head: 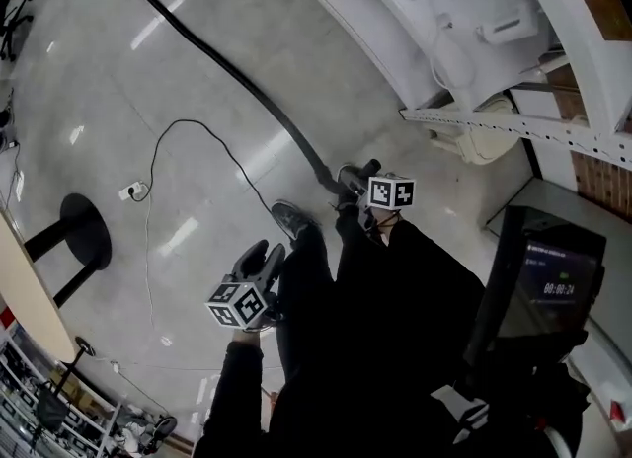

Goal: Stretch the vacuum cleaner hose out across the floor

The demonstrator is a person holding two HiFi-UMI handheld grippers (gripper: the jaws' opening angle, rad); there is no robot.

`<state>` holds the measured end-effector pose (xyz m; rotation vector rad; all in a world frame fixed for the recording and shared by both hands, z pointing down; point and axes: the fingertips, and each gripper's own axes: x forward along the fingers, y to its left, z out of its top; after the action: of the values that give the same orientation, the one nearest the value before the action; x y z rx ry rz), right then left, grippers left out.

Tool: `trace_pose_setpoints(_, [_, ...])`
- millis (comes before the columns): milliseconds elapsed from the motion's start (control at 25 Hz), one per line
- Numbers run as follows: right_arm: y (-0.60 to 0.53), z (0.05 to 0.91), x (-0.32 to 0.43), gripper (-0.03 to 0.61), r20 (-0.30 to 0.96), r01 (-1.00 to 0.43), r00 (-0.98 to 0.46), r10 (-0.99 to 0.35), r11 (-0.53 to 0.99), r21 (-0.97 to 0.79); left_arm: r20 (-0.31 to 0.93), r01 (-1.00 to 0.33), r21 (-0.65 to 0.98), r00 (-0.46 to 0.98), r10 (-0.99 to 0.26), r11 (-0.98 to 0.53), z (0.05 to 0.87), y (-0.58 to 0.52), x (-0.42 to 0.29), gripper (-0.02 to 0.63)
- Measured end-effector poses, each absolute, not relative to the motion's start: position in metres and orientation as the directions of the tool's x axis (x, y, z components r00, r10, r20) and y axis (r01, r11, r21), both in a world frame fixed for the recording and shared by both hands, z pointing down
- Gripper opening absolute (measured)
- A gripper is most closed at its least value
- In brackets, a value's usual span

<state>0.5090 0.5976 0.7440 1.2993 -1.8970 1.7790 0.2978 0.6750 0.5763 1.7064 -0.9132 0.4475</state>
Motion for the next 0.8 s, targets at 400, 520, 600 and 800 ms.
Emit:
trace_pose_setpoints(400, [0.601,0.848,0.571,0.132,0.737,-0.727,-0.512,-0.441,-0.236,-0.645,0.728,-0.783,0.621,0.592,-0.346,-0.034,0.644,0.691,0.302,0.201])
trace_pose_setpoints(520, [0.598,0.877,0.584,0.132,0.747,-0.732,-0.481,-0.46,-0.258,-0.63,0.719,-0.773,0.633,0.602,-0.346,-0.029,0.665,0.695,0.3,0.201])
trace_pose_setpoints(600, [0.598,0.894,0.591,0.132,0.752,-0.736,-0.467,-0.465,-0.266,-0.622,0.715,-0.767,0.642,0.607,-0.347,-0.019,0.676,0.698,0.301,0.201])
trace_pose_setpoints(800, [0.601,0.933,0.617,0.13,0.778,-0.749,-0.425,-0.463,-0.304,-0.589,0.704,-0.753,0.658,0.618,-0.35,-0.005,0.695,0.701,0.31,0.201])
